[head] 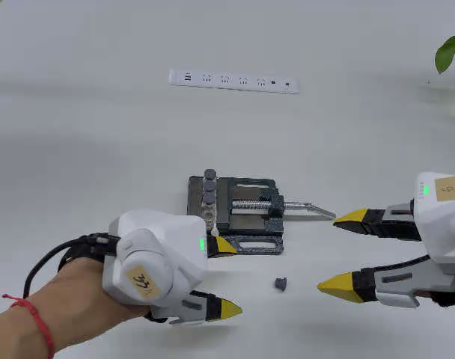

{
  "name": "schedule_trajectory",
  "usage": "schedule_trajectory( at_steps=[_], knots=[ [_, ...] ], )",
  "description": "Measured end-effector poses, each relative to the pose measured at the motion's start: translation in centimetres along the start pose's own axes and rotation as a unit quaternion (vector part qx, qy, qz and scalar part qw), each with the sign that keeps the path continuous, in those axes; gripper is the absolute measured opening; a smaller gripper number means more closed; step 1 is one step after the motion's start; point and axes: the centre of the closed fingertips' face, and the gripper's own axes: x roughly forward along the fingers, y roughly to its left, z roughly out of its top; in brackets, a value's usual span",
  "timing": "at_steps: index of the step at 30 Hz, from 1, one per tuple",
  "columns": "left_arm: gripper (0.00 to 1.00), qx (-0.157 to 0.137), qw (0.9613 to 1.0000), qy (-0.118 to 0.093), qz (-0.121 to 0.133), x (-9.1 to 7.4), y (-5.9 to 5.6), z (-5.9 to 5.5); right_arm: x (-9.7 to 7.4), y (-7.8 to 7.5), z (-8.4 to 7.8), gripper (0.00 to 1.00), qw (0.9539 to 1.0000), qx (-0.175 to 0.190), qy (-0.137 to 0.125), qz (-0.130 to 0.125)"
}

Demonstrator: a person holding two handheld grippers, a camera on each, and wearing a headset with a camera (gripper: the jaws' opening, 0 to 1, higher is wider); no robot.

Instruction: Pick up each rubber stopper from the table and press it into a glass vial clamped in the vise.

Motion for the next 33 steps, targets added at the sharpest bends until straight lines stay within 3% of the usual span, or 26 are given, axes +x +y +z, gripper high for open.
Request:
schedule_trajectory(
  at_steps=[7, 17, 33],
  knots=[
    [0.24, 0.008, 0.9998, 0.009, -0.016, 2.6, 0.0, -0.4, -0.3, 0.5, -1.2, 0.53, 1.0, 0.007, 0.003, 0.002],
    [0.17, 0.011, 0.9992, 0.021, -0.033, 5.2, -0.1, -0.5, -0.9, 0.4, -1.8, 0.53, 0.9999, 0.013, -0.001, 0.0],
    [0.09, 0.032, 0.998, 0.023, -0.05, 6.9, -0.1, 0.2, -1.3, 0.2, -1.9, 0.52, 0.9998, 0.017, -0.005, -0.007]
  ],
)
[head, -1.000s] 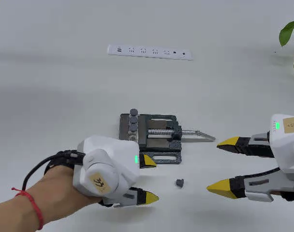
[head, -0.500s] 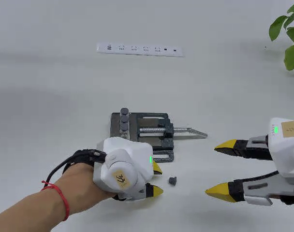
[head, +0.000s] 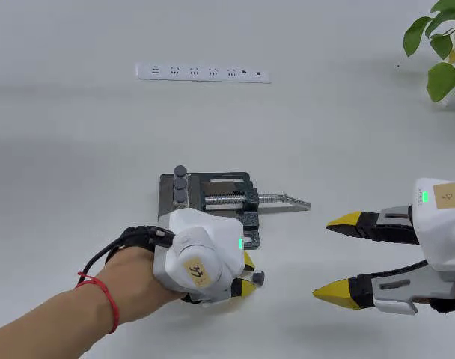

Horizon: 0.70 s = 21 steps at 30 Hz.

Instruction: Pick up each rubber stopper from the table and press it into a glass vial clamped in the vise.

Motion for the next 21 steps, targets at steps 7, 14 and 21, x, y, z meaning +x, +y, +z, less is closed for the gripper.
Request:
schedule_trajectory(
  at_steps=[7, 14, 21],
  knots=[
    [0.07, 0.004, 1.0, 0.002, -0.002, 0.17, -0.03, 0.09, 0.07, -0.06, 0.08, 0.52, 1.0, 0.002, -0.001, 0.0],
    [0.07, 0.006, 1.0, 0.001, -0.002, 0.32, 0.06, 0.25, 0.22, -0.11, -0.08, 0.51, 1.0, 0.003, 0.0, 0.002],
    [0.05, 0.008, 1.0, 0.002, -0.002, 0.38, 0.17, 0.21, 0.26, -0.13, -0.23, 0.51, 1.0, 0.002, 0.002, 0.003]
  ],
)
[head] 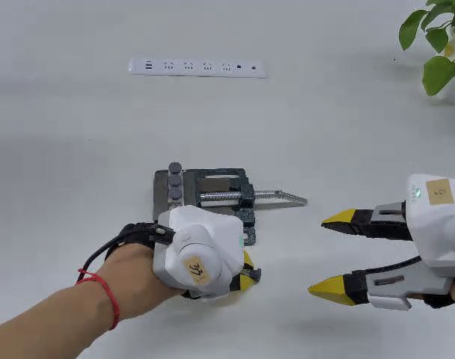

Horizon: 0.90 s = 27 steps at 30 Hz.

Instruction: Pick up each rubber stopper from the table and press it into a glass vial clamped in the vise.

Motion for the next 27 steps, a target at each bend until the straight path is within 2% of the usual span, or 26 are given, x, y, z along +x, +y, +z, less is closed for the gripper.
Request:
schedule_trajectory(
  at_steps=[10, 14, 17, 19, 22, 27],
  knots=[
    [0.05, -0.005, 1.0, -0.004, 0.002, 0.0, -0.1, 0.1, 0.0, 0.3, 0.5, 0.5, 1.0, 0.0, -0.002, 0.0],
    [0.04, -0.033, 0.9992, -0.023, 0.005, -0.5, -0.4, 0.6, 0.1, 0.4, 0.9, 0.5, 1.0, -0.004, -0.003, 0.004],
    [0.04, -0.063, 0.9968, -0.046, 0.013, -1.1, -0.3, 1.2, 0.3, 0.5, 1.4, 0.49, 0.9999, -0.012, -0.003, 0.006],
    [0.04, -0.091, 0.9931, -0.071, 0.021, -2.0, -0.3, 2.3, 0.3, 0.7, 2.1, 0.48, 0.9998, -0.018, -0.006, 0.011],
    [0.04, -0.119, 0.9877, -0.095, 0.034, -3.3, -0.1, 3.1, 0.3, 1.0, 3.3, 0.47, 0.9993, -0.029, -0.011, 0.018],
    [0.04, -0.166, 0.9732, -0.151, 0.051, -6.2, -0.1, 5.1, 0.2, 1.9, 5.3, 0.42, 0.9974, -0.051, -0.02, 0.047]
  ],
)
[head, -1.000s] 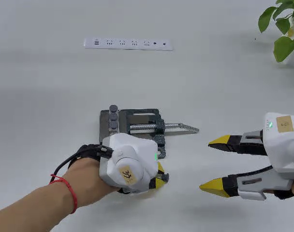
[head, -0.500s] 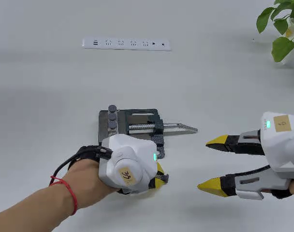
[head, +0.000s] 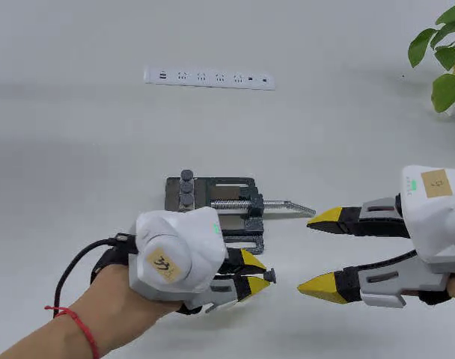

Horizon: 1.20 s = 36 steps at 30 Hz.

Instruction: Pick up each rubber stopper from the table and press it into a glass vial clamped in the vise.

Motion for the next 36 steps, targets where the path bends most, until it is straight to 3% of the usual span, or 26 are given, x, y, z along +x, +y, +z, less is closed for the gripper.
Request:
schedule_trajectory(
  at_steps=[2, 4, 7, 11, 19, 36],
  knots=[
    [0.04, -0.007, 0.9997, -0.02, 0.009, -1.1, 0.0, 1.0, -0.1, 0.4, 1.1, 0.4, 0.9999, -0.006, -0.01, 0.013],
    [0.04, -0.018, 0.999, -0.038, 0.013, -2.2, 0.5, 1.1, -0.1, 0.8, 2.1, 0.37, 0.9994, -0.005, -0.019, 0.03],
    [0.04, -0.019, 0.9984, -0.052, 0.016, -3.6, 0.0, 2.2, -0.2, 1.6, 3.6, 0.28, 0.9981, -0.004, -0.031, 0.053],
    [0.04, -0.018, 0.9971, -0.071, 0.018, -5.3, -0.5, 3.5, -0.2, 2.6, 5.4, 0.24, 0.9957, -0.008, -0.043, 0.082],
    [0.04, -0.017, 0.9946, -0.1, 0.023, -7.4, -1.5, 5.6, 0.0, 4.1, 6.9, 0.16, 0.9918, -0.033, -0.041, 0.117],
    [0.04, -0.018, 0.9919, -0.123, 0.026, -8.8, -1.6, 6.4, 0.0, 5.3, 8.1, 0.1, 0.9881, -0.045, -0.042, 0.141]
  ],
)
